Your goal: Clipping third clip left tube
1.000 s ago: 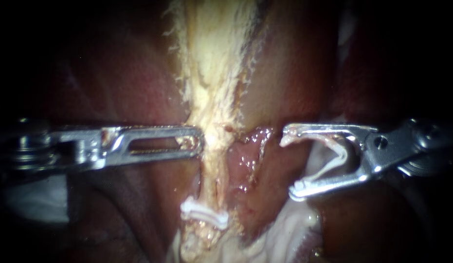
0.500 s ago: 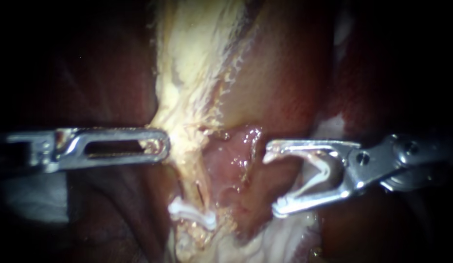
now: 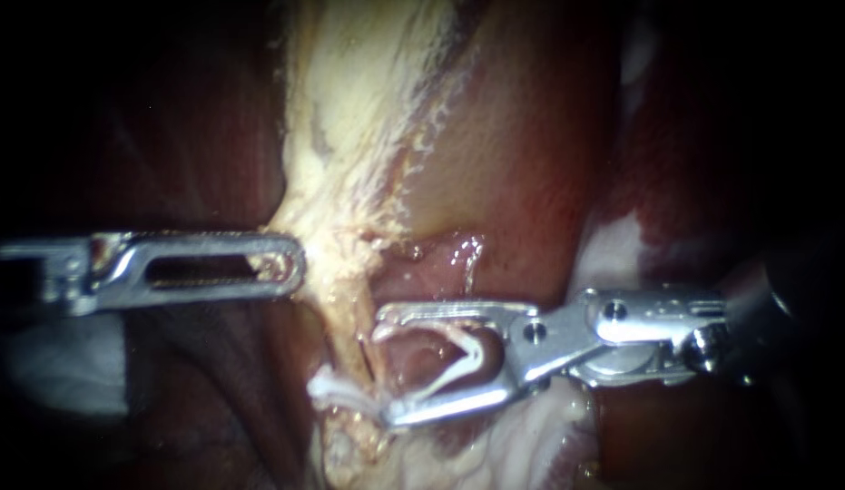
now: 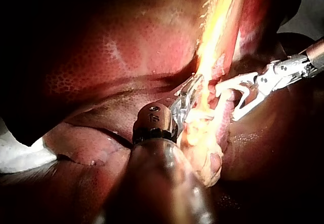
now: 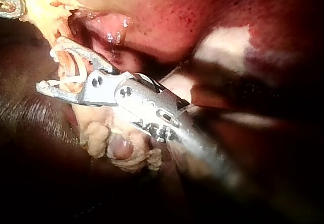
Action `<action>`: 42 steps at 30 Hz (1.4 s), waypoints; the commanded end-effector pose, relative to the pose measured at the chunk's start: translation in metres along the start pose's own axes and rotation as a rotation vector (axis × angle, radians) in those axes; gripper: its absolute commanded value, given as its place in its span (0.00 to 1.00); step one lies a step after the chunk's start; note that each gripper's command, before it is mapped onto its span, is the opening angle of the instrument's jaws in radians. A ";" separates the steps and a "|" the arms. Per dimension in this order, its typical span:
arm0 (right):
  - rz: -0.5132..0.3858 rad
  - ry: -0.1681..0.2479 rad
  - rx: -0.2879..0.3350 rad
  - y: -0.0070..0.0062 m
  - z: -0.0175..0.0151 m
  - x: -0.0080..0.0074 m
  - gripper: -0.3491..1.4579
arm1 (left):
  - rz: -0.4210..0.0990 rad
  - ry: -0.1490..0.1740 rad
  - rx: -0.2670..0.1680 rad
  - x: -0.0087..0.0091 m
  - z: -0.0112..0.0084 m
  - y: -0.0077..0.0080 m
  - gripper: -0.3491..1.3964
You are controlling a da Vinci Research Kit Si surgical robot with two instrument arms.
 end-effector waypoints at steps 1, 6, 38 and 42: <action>0.004 0.000 -0.001 0.0001 0.0002 -0.0002 0.52 | 0.000 0.000 0.000 0.0000 0.0000 0.0000 0.00; 0.012 -0.008 0.003 0.0008 0.0013 -0.0012 0.52 | 0.000 0.000 0.000 0.0001 -0.0001 -0.0001 0.00; 0.043 -0.028 0.094 0.0013 0.0061 -0.0030 0.52 | -0.003 -0.016 0.004 0.0005 -0.0010 -0.0015 0.00; 0.056 -0.018 0.121 0.0009 0.0066 -0.0030 0.52 | -0.003 -0.015 0.004 0.0004 -0.0009 -0.0014 0.00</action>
